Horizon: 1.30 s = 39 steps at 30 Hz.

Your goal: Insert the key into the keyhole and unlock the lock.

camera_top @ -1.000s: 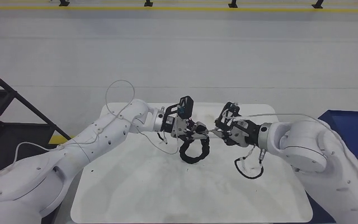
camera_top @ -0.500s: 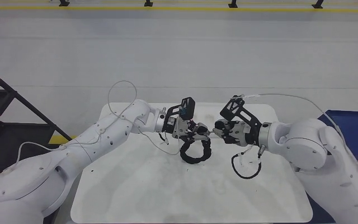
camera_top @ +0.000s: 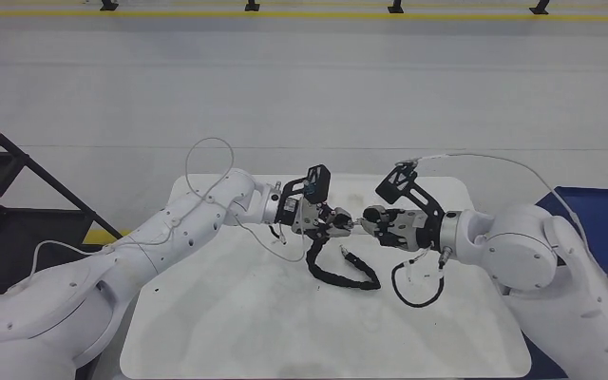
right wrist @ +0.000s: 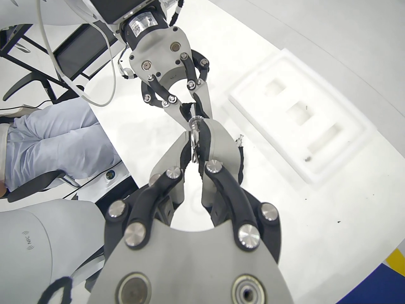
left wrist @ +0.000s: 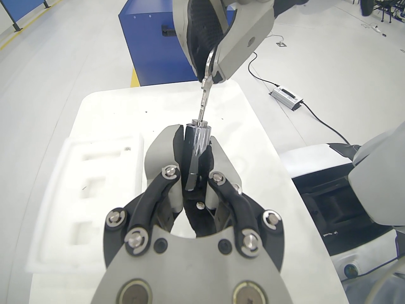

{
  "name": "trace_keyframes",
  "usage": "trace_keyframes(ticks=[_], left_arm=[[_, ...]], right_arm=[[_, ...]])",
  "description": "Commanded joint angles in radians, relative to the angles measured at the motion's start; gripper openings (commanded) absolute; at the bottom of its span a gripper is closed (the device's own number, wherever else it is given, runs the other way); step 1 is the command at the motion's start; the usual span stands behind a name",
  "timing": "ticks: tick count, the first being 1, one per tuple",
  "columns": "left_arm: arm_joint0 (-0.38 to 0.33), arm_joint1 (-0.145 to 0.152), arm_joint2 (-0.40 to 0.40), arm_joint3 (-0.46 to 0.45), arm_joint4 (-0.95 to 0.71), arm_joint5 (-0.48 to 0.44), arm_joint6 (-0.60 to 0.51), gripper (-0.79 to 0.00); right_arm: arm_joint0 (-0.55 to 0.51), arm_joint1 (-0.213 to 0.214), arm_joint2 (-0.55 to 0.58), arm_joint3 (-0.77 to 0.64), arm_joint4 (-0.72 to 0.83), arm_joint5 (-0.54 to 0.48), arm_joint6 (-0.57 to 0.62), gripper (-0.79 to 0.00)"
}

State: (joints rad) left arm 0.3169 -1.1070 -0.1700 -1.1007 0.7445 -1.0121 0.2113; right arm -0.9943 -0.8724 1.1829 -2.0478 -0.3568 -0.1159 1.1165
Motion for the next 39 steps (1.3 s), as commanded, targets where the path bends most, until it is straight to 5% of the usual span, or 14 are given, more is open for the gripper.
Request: trace_keyframes(ticks=[1, 12, 32, 33, 34, 35, 39], left_arm=[[0.000, 0.000, 0.000, 0.010, 0.010, 0.000, 0.000, -0.785], [0.057, -0.010, 0.000, 0.072, 0.078, 0.000, -0.054, -0.785], [0.198, -0.116, 0.000, 0.162, 0.220, 0.000, -0.222, -0.785], [0.201, -0.121, 0.000, 0.165, 0.228, 0.000, -0.230, -0.637], [0.206, -0.125, 0.000, 0.168, 0.230, 0.000, -0.236, -0.409], [0.207, -0.129, 0.000, 0.173, 0.229, 0.000, -0.239, 0.000], [0.198, -0.138, 0.000, 0.192, 0.214, 0.000, -0.223, 0.000]], right_arm=[[-0.007, 0.002, 0.006, -0.003, -0.003, -0.011, 0.002, 0.000], [-0.056, 0.013, 0.056, 0.006, -0.023, -0.170, -0.046, 0.000], [-0.101, 0.023, 0.091, 0.078, -0.022, -0.360, -0.133, 0.000], [-0.098, 0.023, 0.088, 0.086, -0.023, -0.367, -0.136, 0.000], [-0.095, 0.023, 0.083, 0.094, -0.023, -0.374, -0.138, 0.000], [-0.092, 0.022, 0.079, 0.101, -0.024, -0.384, -0.139, 0.000], [-0.075, 0.021, 0.061, 0.142, -0.030, -0.448, -0.154, 0.000]])
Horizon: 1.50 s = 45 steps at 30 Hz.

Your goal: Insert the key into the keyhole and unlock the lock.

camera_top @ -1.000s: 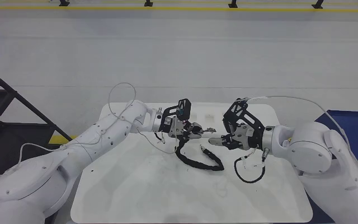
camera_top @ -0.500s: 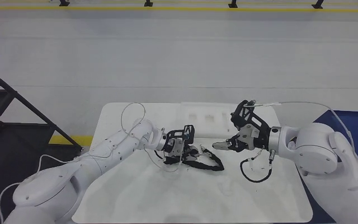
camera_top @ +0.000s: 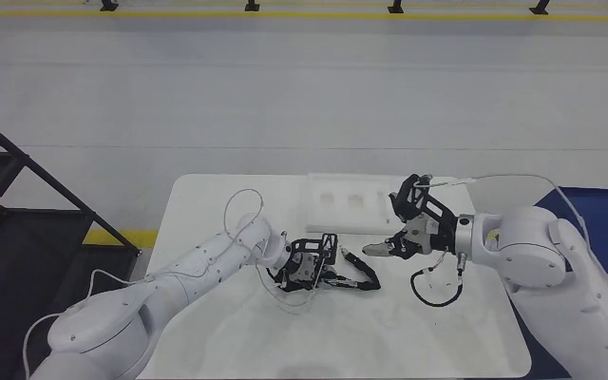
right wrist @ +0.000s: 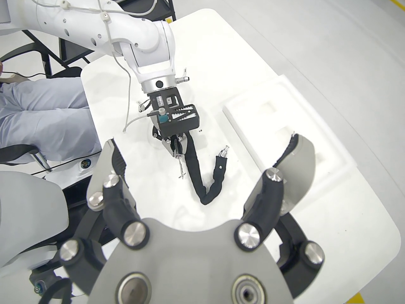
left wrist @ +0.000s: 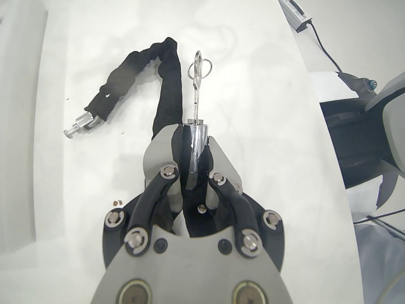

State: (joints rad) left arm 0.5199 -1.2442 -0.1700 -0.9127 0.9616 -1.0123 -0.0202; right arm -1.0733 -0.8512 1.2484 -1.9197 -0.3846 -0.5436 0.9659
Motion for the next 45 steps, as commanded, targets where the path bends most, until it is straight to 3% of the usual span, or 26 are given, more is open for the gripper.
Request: trace_keyframes(ticks=[1, 6, 11, 19, 25, 29, 35, 45], left_arm=[[-0.009, -0.001, 0.000, 0.008, -0.004, 0.000, 0.017, 0.000], [-0.045, 0.016, 0.000, 0.010, -0.031, 0.000, 0.102, 0.000], [-0.114, 0.058, 0.000, 0.022, -0.064, 0.000, 0.225, 0.000], [-0.281, 0.139, 0.000, -0.008, 0.036, 0.000, 0.441, 0.000], [-0.373, 0.172, 0.000, 0.000, 0.027, 0.000, 0.521, 0.000], [-0.403, 0.174, 0.000, 0.021, -0.042, 0.000, 0.495, 0.000], [-0.426, 0.150, 0.000, 0.042, -0.214, 0.000, 0.379, 0.000], [-0.435, 0.137, 0.000, 0.047, -0.280, 0.000, 0.327, -0.001]], right_arm=[[0.010, -0.001, -0.010, 0.029, -0.006, -0.038, -0.006, 0.000], [0.044, -0.005, -0.023, 0.135, -0.005, -0.118, -0.068, 0.000], [0.105, -0.012, -0.051, 0.243, -0.011, -0.216, -0.098, 0.000], [0.295, -0.037, -0.130, 0.494, 0.047, -0.407, -0.147, 0.000], [0.434, -0.055, -0.198, 0.601, 0.062, -0.469, -0.158, 0.000], [0.510, -0.059, -0.240, 0.637, 0.061, -0.469, -0.158, 0.000], [0.589, -0.062, -0.287, 0.679, 0.085, -0.469, -0.160, 0.000], [0.602, -0.063, -0.298, 0.684, 0.083, -0.469, -0.172, 0.000]])
